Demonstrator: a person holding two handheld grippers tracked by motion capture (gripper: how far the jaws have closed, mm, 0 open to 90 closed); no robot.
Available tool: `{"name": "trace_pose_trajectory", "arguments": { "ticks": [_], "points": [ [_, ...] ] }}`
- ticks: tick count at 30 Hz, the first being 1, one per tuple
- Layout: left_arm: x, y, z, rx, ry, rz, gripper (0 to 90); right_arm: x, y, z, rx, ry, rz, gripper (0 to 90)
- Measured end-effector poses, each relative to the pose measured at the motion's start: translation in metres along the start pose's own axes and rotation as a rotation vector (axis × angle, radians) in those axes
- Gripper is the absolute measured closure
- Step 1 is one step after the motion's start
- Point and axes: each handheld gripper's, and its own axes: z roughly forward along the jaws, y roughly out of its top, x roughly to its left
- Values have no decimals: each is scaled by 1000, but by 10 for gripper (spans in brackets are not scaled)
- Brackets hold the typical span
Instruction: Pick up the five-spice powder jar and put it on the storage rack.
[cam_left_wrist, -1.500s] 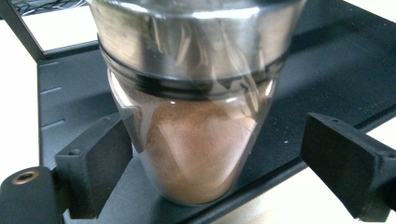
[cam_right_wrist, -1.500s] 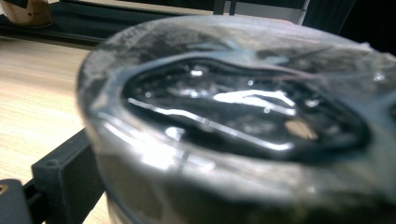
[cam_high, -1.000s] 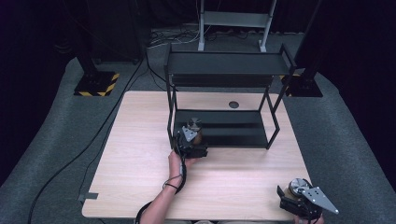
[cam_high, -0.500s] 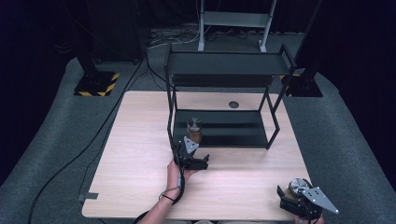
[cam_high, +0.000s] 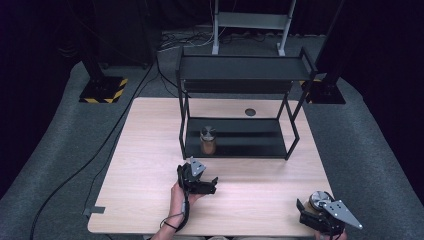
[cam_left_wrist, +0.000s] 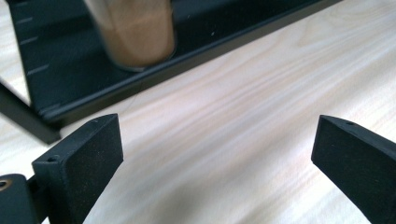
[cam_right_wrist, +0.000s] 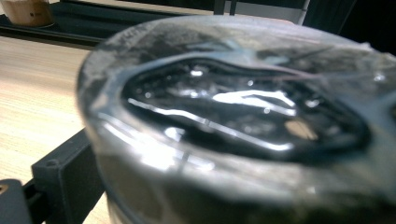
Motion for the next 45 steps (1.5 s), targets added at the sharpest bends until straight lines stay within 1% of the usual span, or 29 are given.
{"name": "trace_pose_trajectory", "arguments": {
  "ticks": [3,8,11,13,15,21,25,27,34,36,45],
  "points": [
    [4,-6,-7,1,2,-17,17,0,0,0,0,0,-1,0],
    [7,-16,-17,4,20,-43,17,0,0,0,1,-1,-2,0],
    [10,-23,-22,6,27,-67,17,1,0,0,2,-2,-3,0],
    [11,-26,-25,9,32,-75,17,1,0,0,2,-3,-3,0],
    [12,-30,-27,8,32,-92,17,1,1,0,4,-4,-4,0],
    [14,-34,-31,16,35,-101,17,2,2,1,10,-6,-8,0],
    [14,-36,-32,14,37,-105,17,2,2,1,11,-8,-8,0],
    [15,-38,-32,11,34,-113,18,2,2,1,10,-7,-7,0],
    [14,-39,-29,23,33,-112,19,2,2,1,9,-6,-8,0],
    [14,-39,-29,20,32,-111,19,2,2,1,10,-5,-8,0],
    [16,-38,-29,34,49,-118,19,1,2,1,9,-4,-7,0]
  ]
}}
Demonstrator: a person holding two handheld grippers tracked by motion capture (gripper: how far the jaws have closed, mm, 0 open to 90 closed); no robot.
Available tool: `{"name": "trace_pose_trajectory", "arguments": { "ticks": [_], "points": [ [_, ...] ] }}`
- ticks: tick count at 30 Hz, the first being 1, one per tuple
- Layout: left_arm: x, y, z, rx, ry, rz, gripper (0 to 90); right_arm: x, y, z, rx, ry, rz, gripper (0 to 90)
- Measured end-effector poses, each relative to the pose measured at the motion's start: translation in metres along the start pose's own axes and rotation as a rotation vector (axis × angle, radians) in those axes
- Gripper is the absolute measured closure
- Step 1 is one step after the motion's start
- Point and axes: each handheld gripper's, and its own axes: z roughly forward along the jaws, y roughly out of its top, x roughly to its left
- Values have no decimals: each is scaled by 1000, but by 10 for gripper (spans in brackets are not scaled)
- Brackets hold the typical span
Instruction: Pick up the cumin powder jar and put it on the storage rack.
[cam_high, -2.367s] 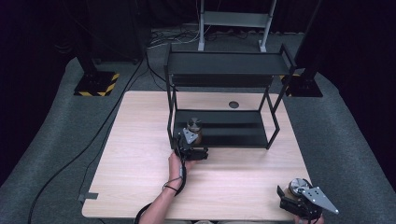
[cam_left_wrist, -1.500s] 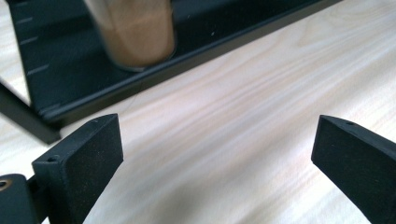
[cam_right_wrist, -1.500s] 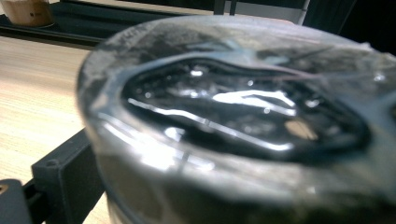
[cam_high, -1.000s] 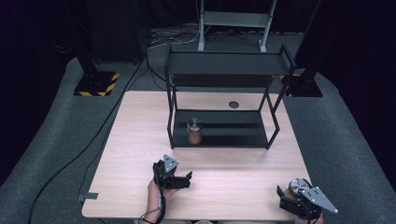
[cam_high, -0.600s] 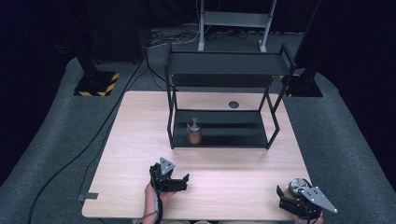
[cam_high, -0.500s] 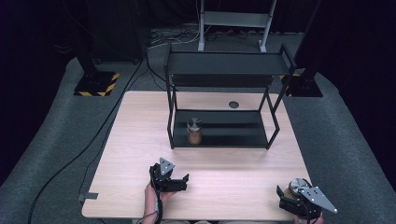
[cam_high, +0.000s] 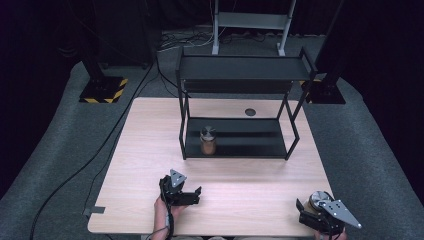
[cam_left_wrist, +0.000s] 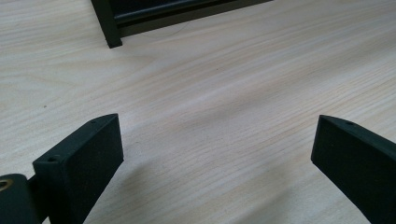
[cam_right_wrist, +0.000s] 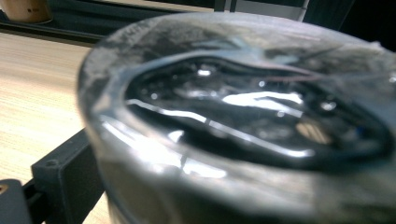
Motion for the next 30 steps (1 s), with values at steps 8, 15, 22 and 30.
{"name": "trace_pose_trajectory", "arguments": {
  "ticks": [8,15,22,30],
  "points": [
    [2,4,1,25,3,-19,18,1,1,0,3,-1,-5,0],
    [8,8,4,51,-16,-36,16,0,0,0,1,4,-6,0],
    [7,12,5,79,-5,-19,9,0,-1,0,-3,1,-10,0],
    [10,12,5,80,-9,-21,7,-6,-11,-6,-60,22,7,90]
  ]
}}
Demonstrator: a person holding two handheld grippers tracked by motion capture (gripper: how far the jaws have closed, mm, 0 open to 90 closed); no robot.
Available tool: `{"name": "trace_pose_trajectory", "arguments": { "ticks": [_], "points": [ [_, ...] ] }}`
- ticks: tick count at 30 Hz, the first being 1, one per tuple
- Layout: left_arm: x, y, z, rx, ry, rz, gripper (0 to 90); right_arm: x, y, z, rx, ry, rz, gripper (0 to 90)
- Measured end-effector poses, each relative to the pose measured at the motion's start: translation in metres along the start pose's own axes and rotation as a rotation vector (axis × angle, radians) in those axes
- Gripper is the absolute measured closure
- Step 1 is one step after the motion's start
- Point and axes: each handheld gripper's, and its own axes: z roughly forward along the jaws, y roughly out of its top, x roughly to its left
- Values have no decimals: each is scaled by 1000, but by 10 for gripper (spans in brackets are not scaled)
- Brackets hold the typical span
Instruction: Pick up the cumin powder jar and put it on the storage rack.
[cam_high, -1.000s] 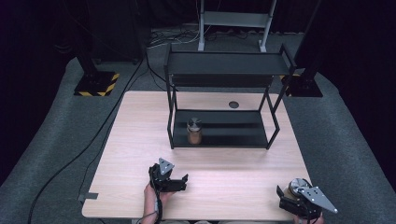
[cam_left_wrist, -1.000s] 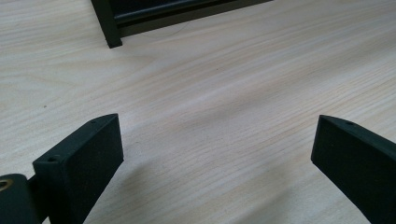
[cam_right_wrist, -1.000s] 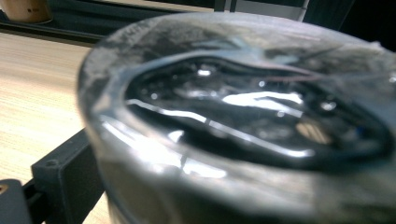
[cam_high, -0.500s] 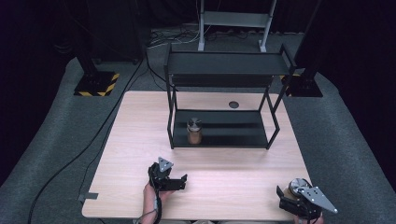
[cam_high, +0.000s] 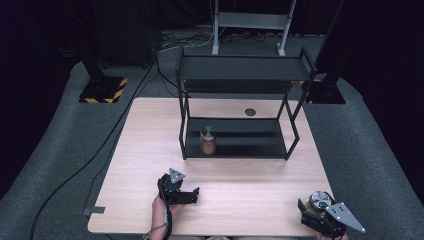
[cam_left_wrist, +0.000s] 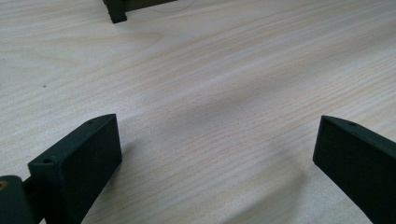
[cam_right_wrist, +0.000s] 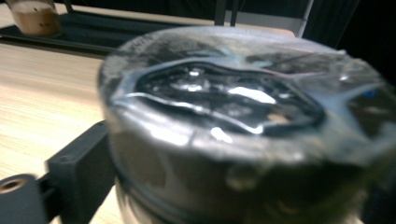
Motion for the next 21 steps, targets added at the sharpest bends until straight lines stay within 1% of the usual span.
{"name": "trace_pose_trajectory", "arguments": {
  "ticks": [2,4,10,12,13,14,21],
  "points": [
    [-1,0,0,1,3,4,6,-3,-4,-2,-19,13,2,128],
    [0,0,0,1,0,0,6,-6,-5,-3,-27,27,9,160],
    [1,0,0,0,-2,-1,6,-11,-12,-6,-64,61,0,264],
    [1,0,0,0,-2,-1,6,-12,-13,-7,-70,60,4,286],
    [1,0,0,0,-3,-2,6,-13,-14,-7,-73,63,13,300],
    [1,0,0,0,-3,-1,6,-15,-15,-7,-78,70,21,300],
    [1,0,0,-1,-5,-4,8,-14,-12,-7,-66,68,16,305]
  ]
}}
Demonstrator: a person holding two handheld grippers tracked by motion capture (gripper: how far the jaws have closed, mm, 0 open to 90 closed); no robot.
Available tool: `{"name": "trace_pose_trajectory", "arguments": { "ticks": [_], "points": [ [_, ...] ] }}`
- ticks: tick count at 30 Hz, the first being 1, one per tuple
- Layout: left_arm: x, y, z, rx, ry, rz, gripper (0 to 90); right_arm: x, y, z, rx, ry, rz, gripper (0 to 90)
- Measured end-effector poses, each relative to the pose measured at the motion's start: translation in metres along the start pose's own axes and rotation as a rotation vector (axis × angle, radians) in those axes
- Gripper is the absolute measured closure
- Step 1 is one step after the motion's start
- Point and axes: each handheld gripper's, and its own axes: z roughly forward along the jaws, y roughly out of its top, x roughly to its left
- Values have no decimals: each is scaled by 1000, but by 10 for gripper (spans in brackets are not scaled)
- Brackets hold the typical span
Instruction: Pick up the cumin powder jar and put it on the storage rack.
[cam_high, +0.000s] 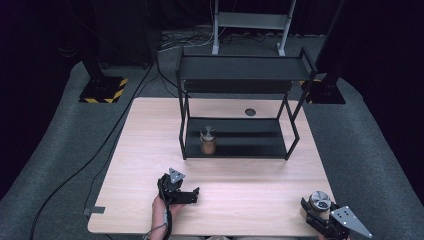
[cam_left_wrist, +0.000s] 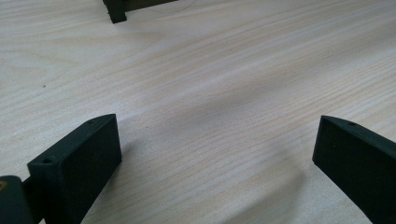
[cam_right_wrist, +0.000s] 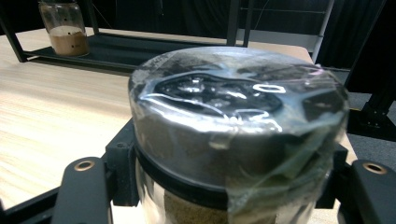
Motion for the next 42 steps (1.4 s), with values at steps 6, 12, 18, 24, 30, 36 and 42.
{"name": "trace_pose_trajectory", "arguments": {
  "ticks": [6,12,18,24,30,36,42],
  "points": [
    [-4,1,1,6,13,12,8,1,3,0,12,-5,1,306],
    [-4,2,1,8,14,16,8,3,6,1,22,-10,0,307],
    [-4,2,1,10,15,20,7,5,13,2,36,-5,-10,307],
    [-5,2,1,13,18,25,6,6,21,4,52,2,-21,307],
    [-13,6,3,36,46,71,0,8,28,8,69,19,-36,307],
    [-13,6,3,37,45,70,0,11,35,13,78,31,-40,307],
    [-13,6,3,37,46,71,0,16,45,20,94,40,-58,307]
  ]
}}
